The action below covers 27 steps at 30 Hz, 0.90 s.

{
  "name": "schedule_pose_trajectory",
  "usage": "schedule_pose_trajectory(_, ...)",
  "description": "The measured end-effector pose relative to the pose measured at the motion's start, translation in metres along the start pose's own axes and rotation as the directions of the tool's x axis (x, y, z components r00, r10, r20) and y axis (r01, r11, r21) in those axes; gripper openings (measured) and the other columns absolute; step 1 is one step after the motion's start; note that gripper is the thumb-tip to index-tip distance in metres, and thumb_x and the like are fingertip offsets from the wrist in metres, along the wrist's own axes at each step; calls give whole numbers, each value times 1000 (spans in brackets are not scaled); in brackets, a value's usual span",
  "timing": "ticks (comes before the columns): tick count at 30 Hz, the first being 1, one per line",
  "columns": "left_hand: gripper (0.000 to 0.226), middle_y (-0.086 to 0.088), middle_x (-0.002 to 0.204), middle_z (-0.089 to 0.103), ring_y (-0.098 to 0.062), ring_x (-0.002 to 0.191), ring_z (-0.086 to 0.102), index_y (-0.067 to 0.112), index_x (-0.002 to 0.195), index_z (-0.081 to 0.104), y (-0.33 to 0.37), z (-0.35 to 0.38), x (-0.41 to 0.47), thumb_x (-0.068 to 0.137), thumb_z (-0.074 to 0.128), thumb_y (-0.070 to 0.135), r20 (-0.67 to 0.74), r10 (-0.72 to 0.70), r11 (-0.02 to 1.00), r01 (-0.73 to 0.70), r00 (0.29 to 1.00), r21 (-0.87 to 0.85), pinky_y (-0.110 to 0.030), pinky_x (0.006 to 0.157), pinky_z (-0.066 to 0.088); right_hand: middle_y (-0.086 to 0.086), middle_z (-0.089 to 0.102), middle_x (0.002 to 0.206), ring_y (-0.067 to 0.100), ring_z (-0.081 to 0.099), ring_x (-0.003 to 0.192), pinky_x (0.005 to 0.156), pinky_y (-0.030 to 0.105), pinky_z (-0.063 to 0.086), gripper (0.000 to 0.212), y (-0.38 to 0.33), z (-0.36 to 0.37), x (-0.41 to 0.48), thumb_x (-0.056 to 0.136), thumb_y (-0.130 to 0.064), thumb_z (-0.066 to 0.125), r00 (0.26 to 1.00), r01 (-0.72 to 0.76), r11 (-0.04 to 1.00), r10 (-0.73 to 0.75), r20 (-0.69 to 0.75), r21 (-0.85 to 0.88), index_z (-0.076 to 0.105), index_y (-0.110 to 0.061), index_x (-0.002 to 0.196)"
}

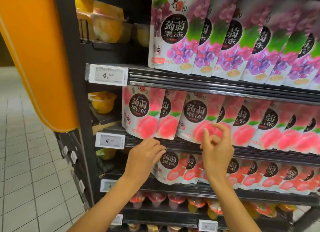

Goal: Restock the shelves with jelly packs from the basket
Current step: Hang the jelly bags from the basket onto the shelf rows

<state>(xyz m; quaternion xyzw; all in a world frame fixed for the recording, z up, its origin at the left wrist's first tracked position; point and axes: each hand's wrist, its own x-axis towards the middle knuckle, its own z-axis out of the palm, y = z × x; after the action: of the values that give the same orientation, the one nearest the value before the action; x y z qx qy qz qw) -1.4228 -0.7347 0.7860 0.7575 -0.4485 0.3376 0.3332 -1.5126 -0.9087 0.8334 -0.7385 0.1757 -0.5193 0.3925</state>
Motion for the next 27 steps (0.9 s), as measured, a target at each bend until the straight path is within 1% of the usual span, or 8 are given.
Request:
schedule_pose_trajectory(3, 15, 4, 87, 70, -7, 86, 66, 12, 86, 77, 0, 1, -2, 73, 85, 14, 33, 5, 993, -9, 999, 119, -17, 84, 50, -1, 62, 51, 13, 59, 46, 57, 44, 53, 21, -18, 26, -7, 93, -47, 57, 979, 11, 999, -17, 203, 31, 59, -33, 110)
schedule_pose_trajectory(5, 14, 6, 87, 70, -9, 87, 66, 16, 87, 78, 1, 3, -4, 75, 84, 19, 29, 8, 988, -13, 1000, 152, -17, 80, 50, -5, 65, 51, 8, 62, 51, 62, 41, 55, 28, -25, 42, -10, 93, -45, 59, 955, 2, 1000, -2, 298, -1, 63, -26, 113)
schedule_pose_trajectory(10, 19, 6, 96, 70, -11, 96, 62, 17, 99, 76, -3, -5, -9, 80, 77, 17, 50, -4, 994, -2, 999, 110, -20, 83, 52, -4, 63, 47, 14, 64, 52, 63, 43, 55, 17, -17, 47, -10, 93, -35, 62, 979, -52, 996, 66, 191, -75, 69, -22, 101)
schedule_pose_trajectory(13, 26, 4, 109, 66, -11, 109, 57, 13, 113, 70, -12, -15, -22, 87, 67, 12, 82, -24, 999, 27, 996, -31, -22, 96, 47, -4, 64, 50, 14, 63, 49, 60, 46, 56, 14, -9, 30, -7, 93, -34, 62, 985, -107, 990, 117, 124, -92, 68, -24, 100)
schedule_pose_trajectory(17, 33, 4, 118, 66, -15, 117, 58, 14, 118, 68, -22, -27, -35, 86, 67, 6, 46, -136, 990, 134, 990, 33, -32, 106, 43, -7, 64, 54, 7, 60, 48, 54, 34, 49, 16, -13, 25, -16, 94, -37, 59, 998, -68, 993, 69, 3, -97, 56, -32, 110)
schedule_pose_trajectory(19, 33, 1, 117, 66, -17, 117, 59, 11, 115, 69, -24, -32, -33, 83, 69, 2, 36, -222, 974, 220, 974, 44, -33, 105, 45, -5, 61, 55, 9, 60, 51, 54, 36, 49, 16, -25, 38, -26, 94, -41, 58, 996, 4, 996, 5, 94, -92, 56, -33, 108)
schedule_pose_trajectory(22, 31, -2, 114, 66, -19, 115, 59, 8, 110, 71, -24, -33, -30, 81, 71, -1, 51, -203, 978, 200, 978, 57, -31, 102, 46, -7, 65, 62, 7, 63, 58, 62, 41, 55, 26, -46, 68, -37, 93, -49, 56, 943, 11, 998, 12, 333, -67, 63, -30, 108)
schedule_pose_trajectory(27, 36, -1, 117, 65, -13, 116, 56, 8, 113, 70, -22, -36, -34, 79, 71, -2, 80, -229, 973, 225, 970, 58, -18, 101, 39, -6, 67, 55, 6, 61, 46, 62, 43, 56, 27, -57, 91, -35, 91, -48, 61, 928, -76, 997, 79, 363, -23, 65, -23, 97)
